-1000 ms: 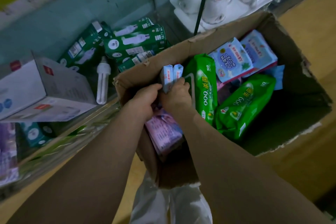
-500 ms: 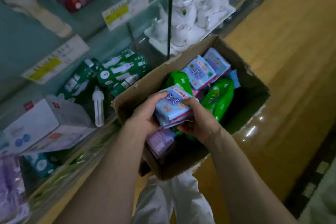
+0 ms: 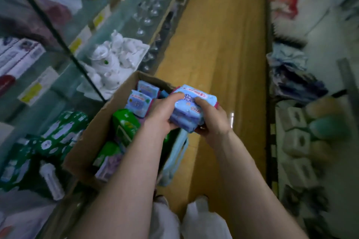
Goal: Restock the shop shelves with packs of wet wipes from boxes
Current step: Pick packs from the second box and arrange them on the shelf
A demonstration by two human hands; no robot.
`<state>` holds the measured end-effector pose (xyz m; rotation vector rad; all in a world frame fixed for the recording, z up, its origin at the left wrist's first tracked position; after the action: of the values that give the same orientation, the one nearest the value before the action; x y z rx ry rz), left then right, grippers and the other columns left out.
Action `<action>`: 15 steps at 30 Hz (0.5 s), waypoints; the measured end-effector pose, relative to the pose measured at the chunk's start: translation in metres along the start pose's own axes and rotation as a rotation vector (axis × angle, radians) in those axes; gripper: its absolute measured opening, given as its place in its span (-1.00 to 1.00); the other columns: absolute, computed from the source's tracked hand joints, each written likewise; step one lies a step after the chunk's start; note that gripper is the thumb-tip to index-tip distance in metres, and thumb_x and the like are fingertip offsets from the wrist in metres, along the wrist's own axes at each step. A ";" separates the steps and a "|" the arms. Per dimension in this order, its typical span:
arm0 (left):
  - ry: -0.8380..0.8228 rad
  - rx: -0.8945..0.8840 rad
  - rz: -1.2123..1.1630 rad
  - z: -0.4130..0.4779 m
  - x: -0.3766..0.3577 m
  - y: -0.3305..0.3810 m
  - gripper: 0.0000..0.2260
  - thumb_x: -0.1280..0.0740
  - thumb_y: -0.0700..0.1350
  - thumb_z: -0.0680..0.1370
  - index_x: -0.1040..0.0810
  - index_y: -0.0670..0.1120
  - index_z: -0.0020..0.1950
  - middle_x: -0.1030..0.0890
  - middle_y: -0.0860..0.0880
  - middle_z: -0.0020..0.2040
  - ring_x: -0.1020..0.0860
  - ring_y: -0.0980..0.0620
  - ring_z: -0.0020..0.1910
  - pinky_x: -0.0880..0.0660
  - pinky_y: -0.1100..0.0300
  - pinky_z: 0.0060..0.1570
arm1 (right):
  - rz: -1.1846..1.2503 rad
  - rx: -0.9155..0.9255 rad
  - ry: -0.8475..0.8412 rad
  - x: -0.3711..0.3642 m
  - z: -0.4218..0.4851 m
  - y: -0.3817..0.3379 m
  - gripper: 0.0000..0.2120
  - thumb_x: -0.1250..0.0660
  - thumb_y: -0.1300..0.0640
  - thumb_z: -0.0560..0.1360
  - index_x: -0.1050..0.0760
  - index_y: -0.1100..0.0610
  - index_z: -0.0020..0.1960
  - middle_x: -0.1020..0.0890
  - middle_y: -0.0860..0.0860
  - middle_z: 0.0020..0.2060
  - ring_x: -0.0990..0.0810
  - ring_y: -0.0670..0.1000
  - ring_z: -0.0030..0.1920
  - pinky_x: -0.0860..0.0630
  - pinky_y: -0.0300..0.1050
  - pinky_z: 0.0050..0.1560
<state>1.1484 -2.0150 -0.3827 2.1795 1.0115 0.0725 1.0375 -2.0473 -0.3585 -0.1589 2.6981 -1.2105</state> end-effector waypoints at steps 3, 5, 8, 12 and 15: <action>-0.107 -0.016 0.109 -0.009 -0.055 0.001 -0.72 -0.41 -0.05 0.48 -0.58 -0.14 0.13 -0.67 -0.15 0.02 -0.63 -0.07 -0.20 -0.58 0.14 -0.34 | 0.092 0.056 0.072 0.045 -0.010 -0.024 -0.74 -0.37 0.12 0.49 -0.53 0.09 0.17 -0.69 0.09 -0.02 -0.66 0.09 -0.19 -0.60 -0.07 -0.25; -0.162 -0.025 0.169 -0.018 -0.093 -0.003 -0.77 -0.43 -0.06 0.46 -0.59 -0.13 0.07 -0.67 -0.15 -0.03 -0.64 -0.08 -0.22 -0.60 0.10 -0.28 | 0.154 0.093 0.121 0.079 -0.016 -0.039 -0.76 -0.37 0.13 0.49 -0.54 0.11 0.15 -0.70 0.11 -0.04 -0.67 0.11 -0.19 -0.60 -0.02 -0.20; -0.253 -0.042 0.227 -0.033 -0.153 -0.012 -0.75 -0.46 -0.08 0.44 -0.58 -0.14 0.06 -0.68 -0.14 -0.04 -0.66 -0.09 -0.20 -0.60 0.07 -0.25 | 0.241 0.147 0.172 0.133 -0.026 -0.061 -0.77 -0.37 0.13 0.49 -0.56 0.13 0.14 -0.71 0.09 -0.11 -0.68 0.07 -0.27 -0.61 -0.04 -0.26; -0.390 -0.074 0.300 -0.057 -0.237 -0.030 -0.79 -0.43 -0.09 0.46 -0.59 -0.15 0.04 -0.68 -0.16 -0.03 -0.65 -0.13 -0.15 -0.59 -0.05 -0.05 | 0.313 0.238 0.239 0.209 -0.043 -0.091 -0.75 -0.36 0.15 0.49 -0.55 0.16 0.16 -0.70 0.11 -0.09 -0.67 0.05 -0.32 -0.55 -0.15 -0.42; -0.479 -0.096 0.368 -0.074 -0.303 -0.046 -0.83 -0.43 -0.10 0.46 -0.59 -0.14 -0.01 -0.69 -0.16 -0.06 -0.66 -0.11 -0.17 -0.59 -0.01 -0.07 | 0.361 0.315 0.303 0.270 -0.053 -0.111 -0.72 -0.37 0.15 0.48 -0.55 0.17 0.18 -0.70 0.14 -0.03 -0.67 0.08 -0.24 -0.53 -0.19 -0.42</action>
<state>0.8856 -2.1591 -0.2858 2.1236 0.3301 -0.2168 0.7651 -2.1284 -0.2727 0.5707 2.5591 -1.6138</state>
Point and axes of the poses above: each hand's wrist, its own z-axis towards the middle knuckle, its own x-axis out of the back of the hand, y = z × x, the point moved 1 cm from there along z, towards the middle knuckle
